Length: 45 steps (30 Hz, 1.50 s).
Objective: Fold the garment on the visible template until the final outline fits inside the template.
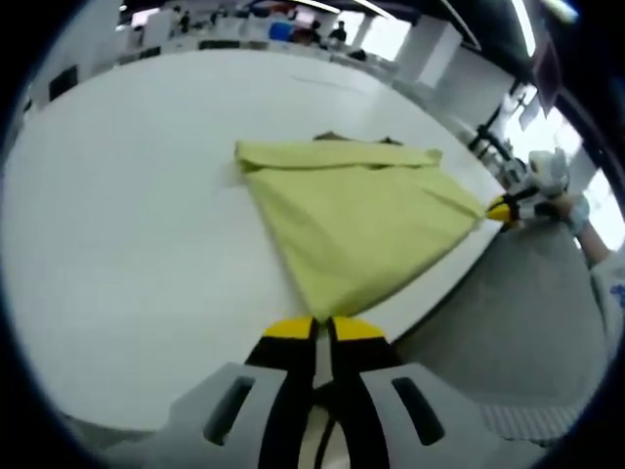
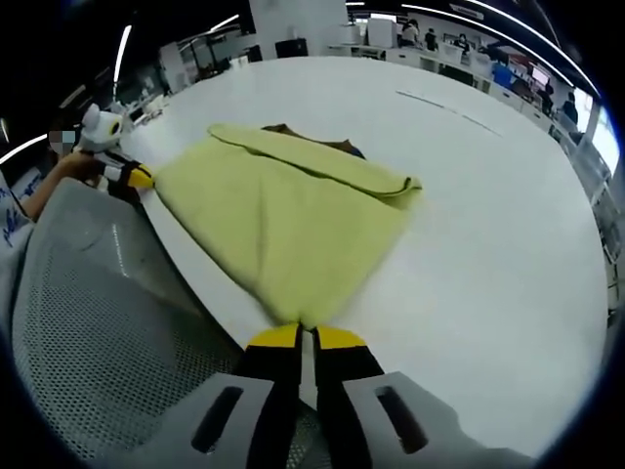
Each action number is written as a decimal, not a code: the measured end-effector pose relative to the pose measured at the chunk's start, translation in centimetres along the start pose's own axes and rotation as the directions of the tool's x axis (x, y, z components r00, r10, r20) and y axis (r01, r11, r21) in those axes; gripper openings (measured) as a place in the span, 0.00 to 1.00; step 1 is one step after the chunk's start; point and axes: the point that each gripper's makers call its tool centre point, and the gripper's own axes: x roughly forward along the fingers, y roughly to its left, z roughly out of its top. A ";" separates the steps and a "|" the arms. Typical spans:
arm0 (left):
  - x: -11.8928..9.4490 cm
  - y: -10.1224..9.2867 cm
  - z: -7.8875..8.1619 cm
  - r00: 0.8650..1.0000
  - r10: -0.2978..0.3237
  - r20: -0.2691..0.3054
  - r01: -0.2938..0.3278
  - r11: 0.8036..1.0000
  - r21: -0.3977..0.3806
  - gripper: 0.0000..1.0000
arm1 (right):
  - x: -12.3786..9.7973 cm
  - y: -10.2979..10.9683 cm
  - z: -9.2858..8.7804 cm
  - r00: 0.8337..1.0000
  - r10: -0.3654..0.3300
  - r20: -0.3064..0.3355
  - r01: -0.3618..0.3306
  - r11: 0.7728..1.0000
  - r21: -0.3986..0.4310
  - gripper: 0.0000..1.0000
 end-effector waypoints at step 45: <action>-0.2 0.5 -0.2 0.999 0.027 -0.030 -0.026 0.999 0.042 0.00 | -0.5 -0.1 0.2 1.000 0.003 -0.004 -0.003 0.999 -0.045 0.10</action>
